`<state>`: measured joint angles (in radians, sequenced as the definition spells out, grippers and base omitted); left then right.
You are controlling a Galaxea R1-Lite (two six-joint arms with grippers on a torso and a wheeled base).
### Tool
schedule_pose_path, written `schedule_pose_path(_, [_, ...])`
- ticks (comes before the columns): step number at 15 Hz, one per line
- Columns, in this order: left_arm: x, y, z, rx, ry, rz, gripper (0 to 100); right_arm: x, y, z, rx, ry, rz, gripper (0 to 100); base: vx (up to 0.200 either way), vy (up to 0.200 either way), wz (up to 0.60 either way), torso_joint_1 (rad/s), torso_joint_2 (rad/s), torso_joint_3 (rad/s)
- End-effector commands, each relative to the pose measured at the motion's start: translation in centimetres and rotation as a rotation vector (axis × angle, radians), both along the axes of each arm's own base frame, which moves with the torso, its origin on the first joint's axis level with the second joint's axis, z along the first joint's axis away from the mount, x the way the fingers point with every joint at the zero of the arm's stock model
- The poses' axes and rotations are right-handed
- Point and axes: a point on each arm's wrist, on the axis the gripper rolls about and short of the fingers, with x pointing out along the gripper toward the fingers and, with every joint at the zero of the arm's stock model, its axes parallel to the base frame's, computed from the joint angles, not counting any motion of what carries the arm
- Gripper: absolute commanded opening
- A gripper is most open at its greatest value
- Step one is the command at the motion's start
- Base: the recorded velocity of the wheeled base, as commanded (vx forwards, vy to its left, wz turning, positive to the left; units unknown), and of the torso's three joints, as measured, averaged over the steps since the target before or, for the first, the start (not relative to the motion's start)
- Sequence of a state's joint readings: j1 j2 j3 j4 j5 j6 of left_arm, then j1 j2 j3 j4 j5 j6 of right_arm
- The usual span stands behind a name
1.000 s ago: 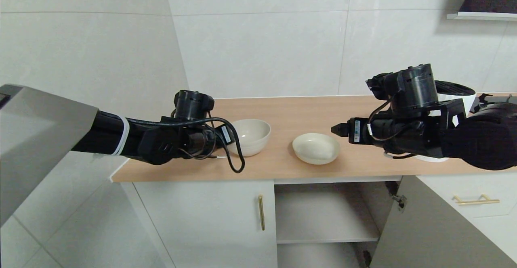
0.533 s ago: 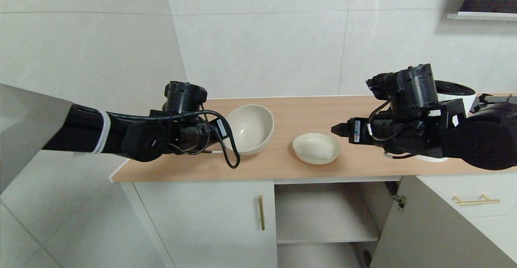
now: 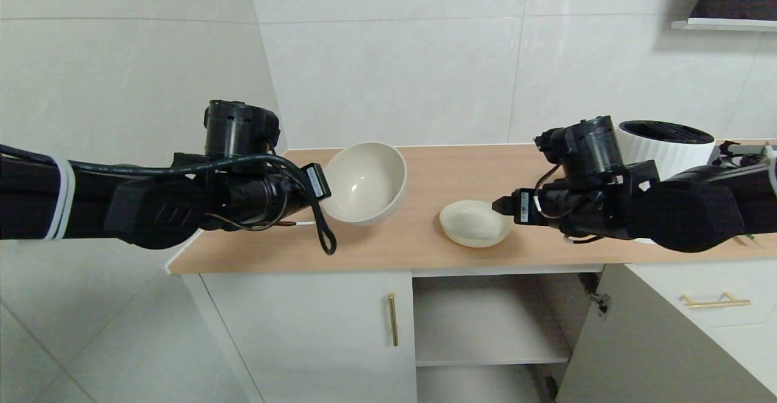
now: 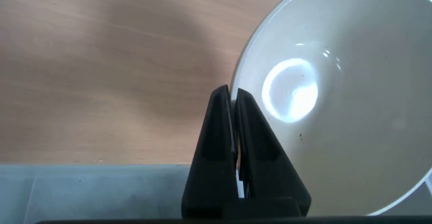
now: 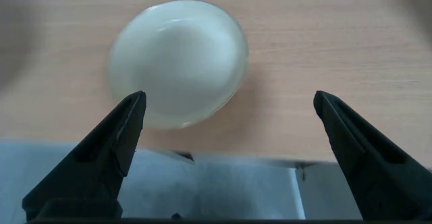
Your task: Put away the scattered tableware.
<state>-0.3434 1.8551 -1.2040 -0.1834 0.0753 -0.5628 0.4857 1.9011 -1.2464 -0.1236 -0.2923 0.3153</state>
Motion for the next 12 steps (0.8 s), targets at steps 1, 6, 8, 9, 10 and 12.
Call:
schedule_pose_path(1, [-0.5, 0.2, 0.7, -0.007, -0.019, 0.0, 0, 3.0, 0.0, -2.8, -0.002, 0.05, -0.049, 100, 0.0, 0.0, 0.0, 0.0, 0.0, 0.0])
schedule_pose_path(6, [-0.5, 0.2, 0.6, -0.006, -0.015, -0.002, 0, 5.3, 0.4, -5.7, -0.023, 0.088, -0.104, 100, 0.0, 0.0, 0.0, 0.0, 0.0, 0.0])
schedule_pose_path(8, [-0.6, 0.0, 0.7, -0.006, -0.016, -0.005, 0, 5.9, 0.7, -6.4, -0.013, 0.092, -0.117, 100, 0.0, 0.0, 0.0, 0.0, 0.0, 0.0])
schedule_pose_path(9, [-0.6, 0.0, 0.6, -0.007, -0.014, -0.004, 0, 6.1, 0.6, -6.5, -0.014, 0.094, -0.12, 100, 0.0, 0.0, 0.0, 0.0, 0.0, 0.0])
schedule_pose_path(10, [-0.6, 0.0, 0.7, -0.007, -0.015, -0.006, 0, 6.2, 0.4, -6.6, -0.013, 0.092, -0.126, 100, 0.0, 0.0, 0.0, 0.0, 0.0, 0.0])
schedule_pose_path(12, [-0.6, 0.0, 0.7, -0.007, -0.015, -0.006, 0, 6.4, 0.5, -6.5, 0.001, 0.09, -0.13, 0, 0.0, 0.0, 0.0, 0.0, 0.0, 0.0])
